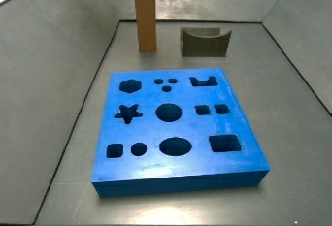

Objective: Pick up the arch object. Move up. Place the arch object on the fixture. Regrasp the arch object. Rotate the arch object. Move to above the board. Insert the arch object.
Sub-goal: Rotate the arch object, then move to above the board.

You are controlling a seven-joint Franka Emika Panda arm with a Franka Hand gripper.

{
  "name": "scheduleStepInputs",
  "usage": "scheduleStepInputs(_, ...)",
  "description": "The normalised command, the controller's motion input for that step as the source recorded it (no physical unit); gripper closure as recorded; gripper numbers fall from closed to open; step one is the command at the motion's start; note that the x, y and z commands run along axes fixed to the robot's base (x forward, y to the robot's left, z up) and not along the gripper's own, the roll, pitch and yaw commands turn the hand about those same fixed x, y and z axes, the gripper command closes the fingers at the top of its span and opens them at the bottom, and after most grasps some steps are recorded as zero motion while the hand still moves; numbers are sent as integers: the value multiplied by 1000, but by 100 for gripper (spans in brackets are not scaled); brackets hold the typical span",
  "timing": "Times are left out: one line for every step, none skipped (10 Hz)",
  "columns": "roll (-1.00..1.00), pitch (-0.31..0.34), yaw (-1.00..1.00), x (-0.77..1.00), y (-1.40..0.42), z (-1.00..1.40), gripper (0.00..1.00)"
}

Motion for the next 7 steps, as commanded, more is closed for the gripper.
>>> scheduleStepInputs(-75, -50, 50, 18, -6, -688, 0)
scheduleStepInputs(-76, -62, 40, 12, -8, -490, 0)
scheduleStepInputs(-79, -67, 35, 11, -9, -347, 0)
scheduleStepInputs(-85, -69, 32, 0, 0, 0, 100)
scheduleStepInputs(108, 352, 127, -10, 39, 1000, 100)
scheduleStepInputs(109, 354, 126, -11, 39, 1000, 100)
scheduleStepInputs(118, 308, 113, 0, 33, 1000, 100)
